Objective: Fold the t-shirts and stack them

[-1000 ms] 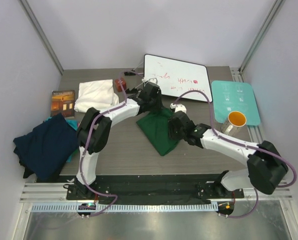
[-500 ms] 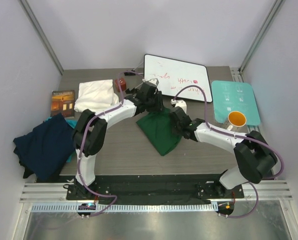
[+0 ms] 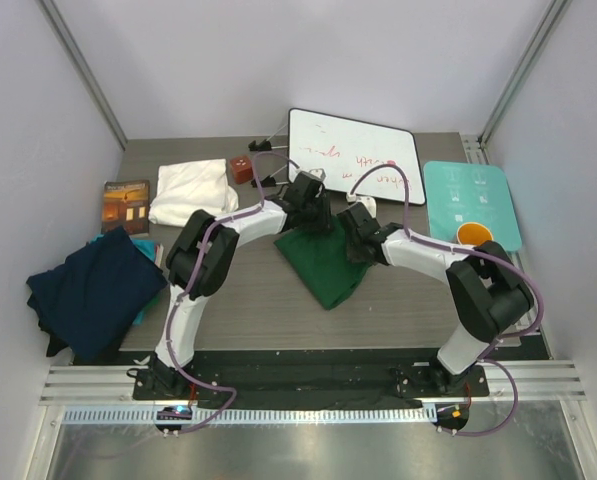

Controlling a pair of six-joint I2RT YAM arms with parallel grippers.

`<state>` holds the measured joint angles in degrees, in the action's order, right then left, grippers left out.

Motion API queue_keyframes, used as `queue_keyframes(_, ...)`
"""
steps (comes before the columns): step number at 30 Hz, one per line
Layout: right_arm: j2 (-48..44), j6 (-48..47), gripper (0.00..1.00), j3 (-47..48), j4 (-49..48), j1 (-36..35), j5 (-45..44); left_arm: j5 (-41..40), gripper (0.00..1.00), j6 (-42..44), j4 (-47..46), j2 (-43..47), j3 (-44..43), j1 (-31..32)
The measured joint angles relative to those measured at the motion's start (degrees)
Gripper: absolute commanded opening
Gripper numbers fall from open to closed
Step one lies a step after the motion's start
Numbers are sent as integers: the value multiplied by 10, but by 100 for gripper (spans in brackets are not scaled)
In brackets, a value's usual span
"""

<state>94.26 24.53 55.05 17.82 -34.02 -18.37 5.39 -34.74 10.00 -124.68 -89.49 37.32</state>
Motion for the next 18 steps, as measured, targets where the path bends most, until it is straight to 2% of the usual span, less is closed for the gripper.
queue_keyframes(7,1,17,31,-4,6,5,31,-26,35,-21,29,-10,-27,-3)
queue_keyframes(18,-31,35,29,-48,-21,5,33,-31,33,-28,22,9,4,-27)
